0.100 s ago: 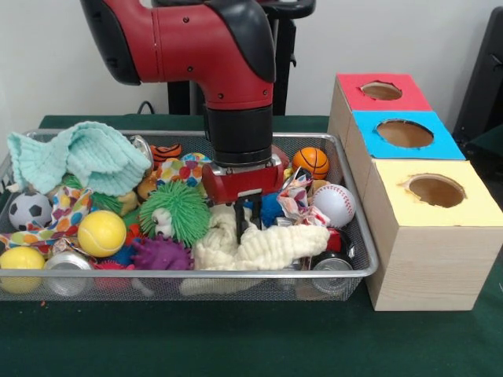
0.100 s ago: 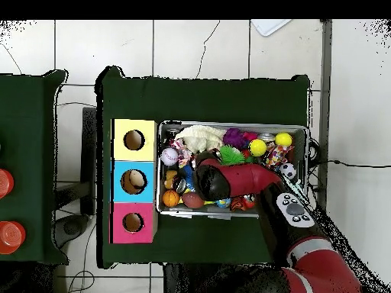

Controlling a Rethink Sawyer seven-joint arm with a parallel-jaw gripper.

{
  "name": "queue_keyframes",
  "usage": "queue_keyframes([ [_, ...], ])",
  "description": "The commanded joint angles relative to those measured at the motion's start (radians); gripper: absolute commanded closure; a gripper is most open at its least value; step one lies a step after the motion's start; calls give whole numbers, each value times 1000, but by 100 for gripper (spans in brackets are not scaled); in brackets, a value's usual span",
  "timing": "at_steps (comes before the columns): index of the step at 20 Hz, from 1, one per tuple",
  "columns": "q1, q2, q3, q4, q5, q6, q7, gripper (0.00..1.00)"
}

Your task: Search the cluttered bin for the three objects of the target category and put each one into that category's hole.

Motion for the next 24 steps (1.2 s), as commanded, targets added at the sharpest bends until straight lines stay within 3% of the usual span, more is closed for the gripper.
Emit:
queue_keyframes([
  [1, -28, -42, 80, 156, 60, 205, 65, 100],
  [9, -49, -140, 105, 288, 128, 240, 85, 100],
  [20, -54, -130, 110, 316, 154, 230, 89, 100],
  [24, -50, -168, 95, 366, 178, 231, 124, 100],
])
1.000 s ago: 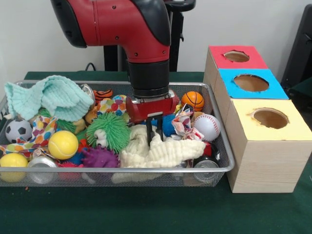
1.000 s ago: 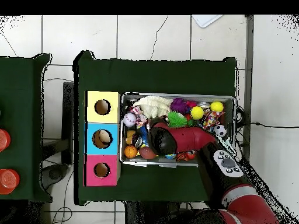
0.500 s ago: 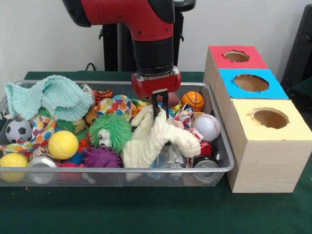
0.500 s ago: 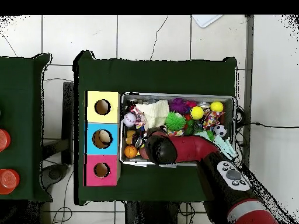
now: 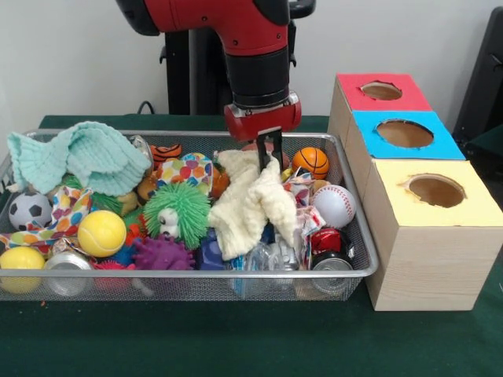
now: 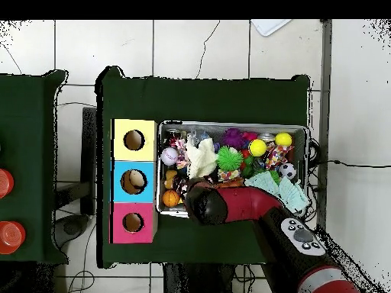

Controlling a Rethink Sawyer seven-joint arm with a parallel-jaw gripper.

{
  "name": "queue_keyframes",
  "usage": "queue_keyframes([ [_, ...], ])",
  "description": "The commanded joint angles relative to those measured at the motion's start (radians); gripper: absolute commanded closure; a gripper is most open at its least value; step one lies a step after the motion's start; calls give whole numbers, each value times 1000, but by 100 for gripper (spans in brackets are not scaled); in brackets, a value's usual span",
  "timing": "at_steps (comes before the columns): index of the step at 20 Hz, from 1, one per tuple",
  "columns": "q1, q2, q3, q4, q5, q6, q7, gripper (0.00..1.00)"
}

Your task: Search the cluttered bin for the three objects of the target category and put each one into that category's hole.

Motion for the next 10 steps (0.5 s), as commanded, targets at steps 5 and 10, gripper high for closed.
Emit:
queue_keyframes([
  [5, 18, -90, 23, 162, 86, 153, 134, 100],
  [10, 13, -177, 19, 254, 149, 194, 161, 100],
])
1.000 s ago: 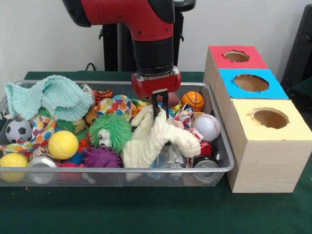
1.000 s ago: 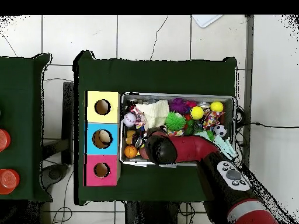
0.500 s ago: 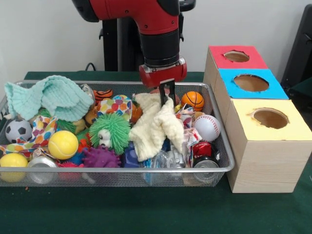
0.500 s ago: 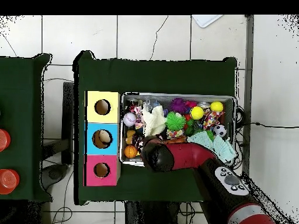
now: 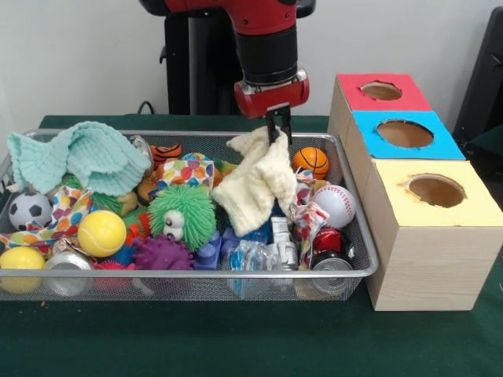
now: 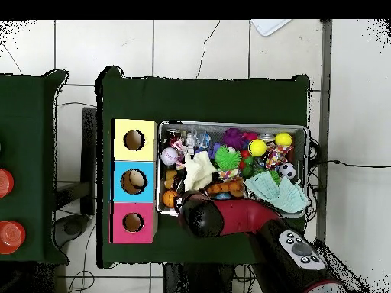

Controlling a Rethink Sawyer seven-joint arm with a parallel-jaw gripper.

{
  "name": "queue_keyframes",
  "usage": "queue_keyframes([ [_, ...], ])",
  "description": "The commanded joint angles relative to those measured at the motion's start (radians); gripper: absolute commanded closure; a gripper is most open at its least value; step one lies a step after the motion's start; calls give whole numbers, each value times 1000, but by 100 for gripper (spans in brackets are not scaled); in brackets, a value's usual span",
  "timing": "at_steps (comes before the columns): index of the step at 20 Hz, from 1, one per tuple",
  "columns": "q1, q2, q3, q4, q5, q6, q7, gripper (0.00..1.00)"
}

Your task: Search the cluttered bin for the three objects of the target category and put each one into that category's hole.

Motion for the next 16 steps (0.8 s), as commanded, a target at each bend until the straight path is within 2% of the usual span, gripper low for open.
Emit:
queue_keyframes([
  [1, 6, -128, 21, 159, 112, 185, 161, 100],
  [5, 1, -188, 28, 212, 144, 217, 142, 100],
  [11, 25, -183, 9, 214, 152, 211, 144, 100],
  [16, 22, -227, 28, 266, 193, 214, 153, 100],
])
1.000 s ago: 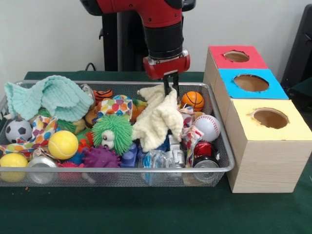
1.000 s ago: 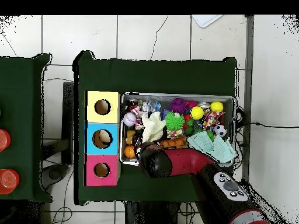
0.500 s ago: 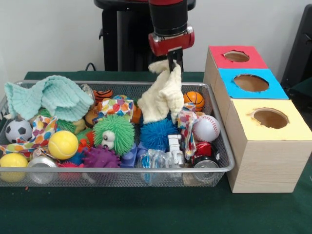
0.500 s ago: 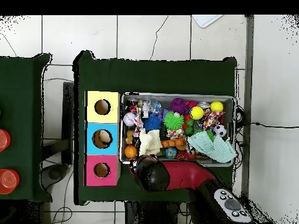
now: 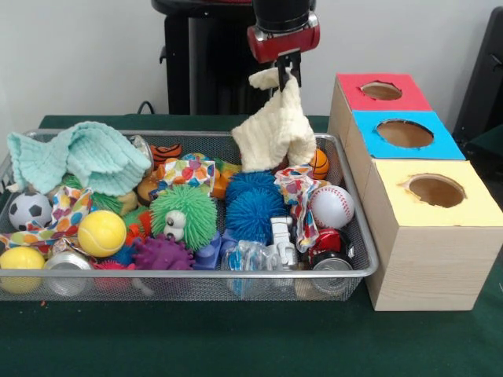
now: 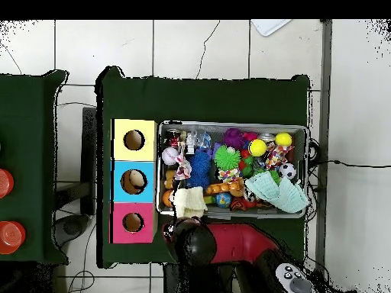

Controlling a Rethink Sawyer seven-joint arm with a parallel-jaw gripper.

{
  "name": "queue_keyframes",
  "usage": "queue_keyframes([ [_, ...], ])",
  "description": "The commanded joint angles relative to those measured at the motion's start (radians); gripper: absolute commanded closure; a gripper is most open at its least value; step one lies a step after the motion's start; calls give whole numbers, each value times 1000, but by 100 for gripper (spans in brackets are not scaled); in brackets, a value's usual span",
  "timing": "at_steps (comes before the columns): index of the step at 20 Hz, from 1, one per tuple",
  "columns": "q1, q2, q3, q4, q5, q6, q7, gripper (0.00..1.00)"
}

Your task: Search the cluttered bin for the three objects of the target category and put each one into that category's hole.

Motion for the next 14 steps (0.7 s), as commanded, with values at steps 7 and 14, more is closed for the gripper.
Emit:
queue_keyframes([
  [7, 22, -52, 20, 99, 110, 51, 169, 100],
  [14, 28, 75, -3, 57, 87, -137, 194, 100],
])
